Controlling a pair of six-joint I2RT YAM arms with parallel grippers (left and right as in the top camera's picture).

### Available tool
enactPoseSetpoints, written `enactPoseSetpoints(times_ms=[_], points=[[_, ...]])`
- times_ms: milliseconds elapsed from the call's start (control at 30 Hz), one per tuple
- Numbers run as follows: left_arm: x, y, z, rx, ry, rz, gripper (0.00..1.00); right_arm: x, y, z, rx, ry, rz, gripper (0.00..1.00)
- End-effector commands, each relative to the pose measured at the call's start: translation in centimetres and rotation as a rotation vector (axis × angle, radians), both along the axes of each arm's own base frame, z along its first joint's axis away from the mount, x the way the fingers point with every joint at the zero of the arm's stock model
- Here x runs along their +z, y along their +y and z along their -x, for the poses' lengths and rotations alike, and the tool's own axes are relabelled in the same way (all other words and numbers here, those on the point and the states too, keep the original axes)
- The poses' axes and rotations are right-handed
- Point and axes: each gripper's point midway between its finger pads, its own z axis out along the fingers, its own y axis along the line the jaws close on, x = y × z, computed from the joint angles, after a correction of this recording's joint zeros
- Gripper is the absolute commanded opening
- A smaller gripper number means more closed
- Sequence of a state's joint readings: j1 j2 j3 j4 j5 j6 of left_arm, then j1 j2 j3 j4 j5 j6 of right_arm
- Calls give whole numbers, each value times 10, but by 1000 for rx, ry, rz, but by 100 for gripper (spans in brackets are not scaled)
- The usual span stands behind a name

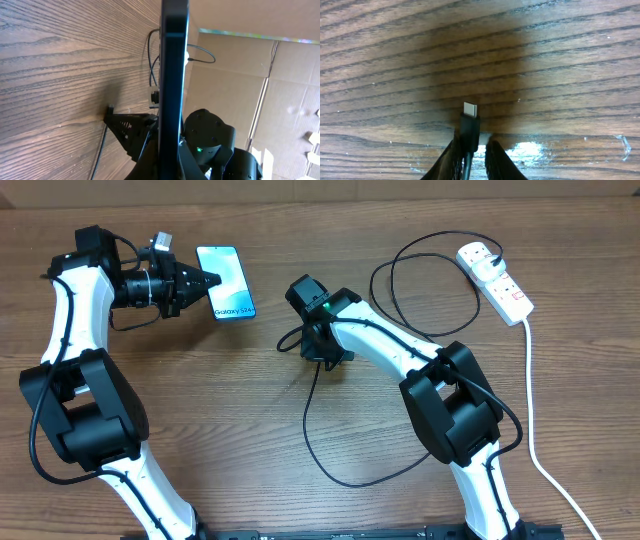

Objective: Plug charger to phone and switch on socket

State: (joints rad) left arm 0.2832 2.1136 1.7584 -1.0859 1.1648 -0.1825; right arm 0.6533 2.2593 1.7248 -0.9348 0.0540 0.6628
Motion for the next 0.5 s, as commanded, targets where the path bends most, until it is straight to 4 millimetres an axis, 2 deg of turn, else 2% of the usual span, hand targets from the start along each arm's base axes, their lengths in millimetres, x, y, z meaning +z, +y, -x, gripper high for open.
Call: enactPoseSetpoints(times_ms=[0,200,467], points=[[25,-2,-1,-12,-78,10,4,-44,-8,21,-11,112,41,13],[25,-2,-1,-12,-78,10,4,-54,-9,24,-18,132,46,10],[25,-2,-1,-12,-78,10,4,-54,-4,23,-42,136,21,4]])
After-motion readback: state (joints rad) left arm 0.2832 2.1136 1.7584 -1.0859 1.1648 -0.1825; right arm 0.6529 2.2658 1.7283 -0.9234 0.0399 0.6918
